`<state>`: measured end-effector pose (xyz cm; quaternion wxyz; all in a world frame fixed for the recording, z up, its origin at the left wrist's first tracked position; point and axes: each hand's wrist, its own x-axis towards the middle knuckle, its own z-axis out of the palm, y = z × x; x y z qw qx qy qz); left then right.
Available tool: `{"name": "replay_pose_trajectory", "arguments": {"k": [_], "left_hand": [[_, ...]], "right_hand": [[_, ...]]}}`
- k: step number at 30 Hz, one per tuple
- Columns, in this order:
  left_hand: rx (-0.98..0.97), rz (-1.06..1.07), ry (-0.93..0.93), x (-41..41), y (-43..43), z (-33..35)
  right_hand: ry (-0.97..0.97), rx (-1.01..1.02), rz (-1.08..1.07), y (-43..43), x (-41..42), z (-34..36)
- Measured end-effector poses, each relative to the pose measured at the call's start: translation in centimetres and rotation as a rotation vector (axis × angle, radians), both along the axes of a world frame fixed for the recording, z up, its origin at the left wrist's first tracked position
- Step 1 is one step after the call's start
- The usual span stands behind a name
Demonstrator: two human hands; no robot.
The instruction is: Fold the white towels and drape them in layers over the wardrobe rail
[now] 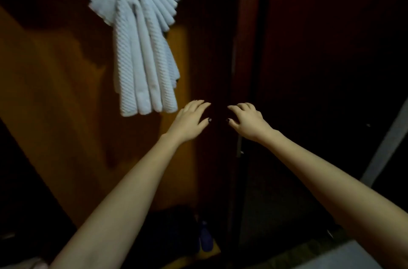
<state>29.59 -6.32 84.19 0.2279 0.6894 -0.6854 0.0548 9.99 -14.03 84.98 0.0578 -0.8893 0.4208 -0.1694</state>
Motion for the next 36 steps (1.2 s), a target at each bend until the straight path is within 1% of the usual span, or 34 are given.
{"name": "replay_pose_trajectory", "arguments": {"k": [4,6,11,14,18,22,26,29,33,36], "left_hand": [[0.175,-0.154,0.013,-8.8,-0.7,-5.8],[0.239,-0.240,-0.027,-13.7,-0.5,-9.1],[0.465,-0.488,-0.075,-26.5,1.0,-18.7],[0.643,-0.633,-0.099,-34.0,3.4,-24.0],[0.741,-0.824,-0.192,-42.8,6.1,-29.3],[0.800,-0.966,-0.234,-51.4,7.7,-32.4],[0.805,-1.088,-0.247,-60.2,7.4,-34.7],[0.821,-1.119,-0.248,-66.6,5.7,-36.9],[0.836,-1.123,-0.247,-73.5,3.1,-41.4],[0.843,-1.146,-0.237,-77.2,1.3,-46.2]], "right_hand": [[0.047,0.135,-0.222,2.5,-9.2,-7.6],[0.084,0.217,-0.355,4.8,-13.9,-11.4],[0.105,0.527,-0.668,13.8,-26.5,-21.6],[0.040,0.732,-0.868,20.0,-33.9,-27.1],[-0.072,0.857,-1.136,27.0,-42.2,-31.0],[-0.108,0.905,-1.308,31.7,-49.8,-33.2],[-0.140,0.923,-1.399,32.4,-57.0,-34.9],[-0.146,0.921,-1.412,30.7,-62.4,-36.7],[-0.164,0.943,-1.404,28.2,-68.5,-41.3],[-0.163,0.974,-1.382,26.6,-71.8,-46.5]]}}
